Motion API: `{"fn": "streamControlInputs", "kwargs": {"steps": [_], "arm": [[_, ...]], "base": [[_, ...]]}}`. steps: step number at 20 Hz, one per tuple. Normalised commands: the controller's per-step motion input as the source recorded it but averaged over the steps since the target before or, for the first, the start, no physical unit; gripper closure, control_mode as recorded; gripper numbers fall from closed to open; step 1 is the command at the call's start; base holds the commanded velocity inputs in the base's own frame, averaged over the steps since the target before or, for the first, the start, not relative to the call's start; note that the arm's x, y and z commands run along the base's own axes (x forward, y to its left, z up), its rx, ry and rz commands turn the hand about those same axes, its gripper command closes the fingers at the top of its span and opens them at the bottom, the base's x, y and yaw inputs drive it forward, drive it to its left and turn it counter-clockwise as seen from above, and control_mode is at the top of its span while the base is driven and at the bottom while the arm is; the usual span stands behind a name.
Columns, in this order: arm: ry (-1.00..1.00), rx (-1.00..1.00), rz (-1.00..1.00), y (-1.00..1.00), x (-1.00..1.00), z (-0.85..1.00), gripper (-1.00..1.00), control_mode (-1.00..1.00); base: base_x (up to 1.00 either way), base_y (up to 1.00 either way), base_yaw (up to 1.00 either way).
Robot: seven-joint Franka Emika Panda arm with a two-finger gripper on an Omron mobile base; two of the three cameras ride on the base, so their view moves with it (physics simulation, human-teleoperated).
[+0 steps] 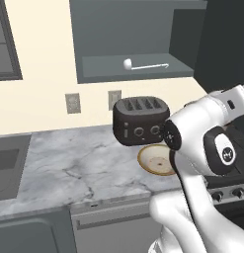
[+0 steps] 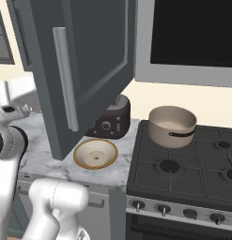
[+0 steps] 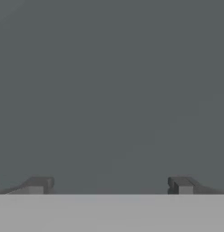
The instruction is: Open the cabinet and move the ladle to the pot. Then close the cabinet.
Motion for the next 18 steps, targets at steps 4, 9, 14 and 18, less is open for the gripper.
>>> {"fn": "streamControlInputs", "kwargs": {"steps": [4,9,14,18], "arm": [[-0.01,0.13,0.0,0.18,0.0,0.0,-1.0,-1.0],[-0.05,0.08,0.01,0.44,0.03,0.0,-1.0,-1.0],[-0.07,0.04,0.02,0.42,0.01,0.0,-1.0,-1.0],[-0.15,0.03,0.11,0.48,0.28,0.0,-1.0,-1.0]], "base": [[0.0,0.0,0.0],[0.0,0.0,0.0],[0.0,0.0,0.0],[0.0,0.0,0.0]]}}
